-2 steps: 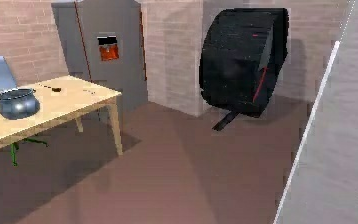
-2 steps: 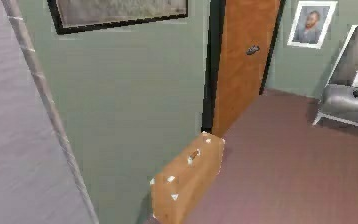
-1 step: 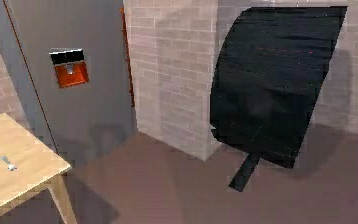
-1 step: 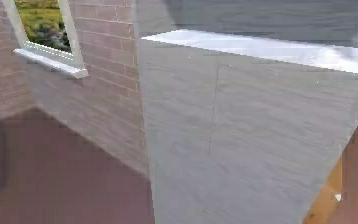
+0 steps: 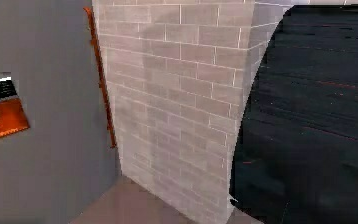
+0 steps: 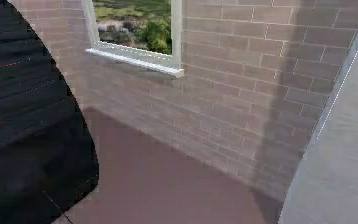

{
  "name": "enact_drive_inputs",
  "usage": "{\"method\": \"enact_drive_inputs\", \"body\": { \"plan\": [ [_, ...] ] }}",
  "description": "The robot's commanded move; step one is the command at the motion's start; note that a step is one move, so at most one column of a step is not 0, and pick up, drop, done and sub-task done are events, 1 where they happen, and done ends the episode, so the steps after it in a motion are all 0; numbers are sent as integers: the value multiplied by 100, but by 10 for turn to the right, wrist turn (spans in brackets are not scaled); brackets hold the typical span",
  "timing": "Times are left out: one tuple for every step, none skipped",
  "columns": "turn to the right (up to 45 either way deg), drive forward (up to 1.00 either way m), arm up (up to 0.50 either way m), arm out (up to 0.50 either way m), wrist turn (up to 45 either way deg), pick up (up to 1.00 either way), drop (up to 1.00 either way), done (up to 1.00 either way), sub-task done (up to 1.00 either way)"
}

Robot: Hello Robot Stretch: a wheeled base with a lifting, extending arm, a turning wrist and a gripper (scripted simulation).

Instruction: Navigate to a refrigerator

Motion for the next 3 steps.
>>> {"method": "enact_drive_inputs", "body": {
  "plan": [
    [-360,0,0,0,0,0,0,0,0],
    [0,50,0,0,0,0,0,0,0],
    [0,0,0,0,0,0,0,100,0]
  ]
}}
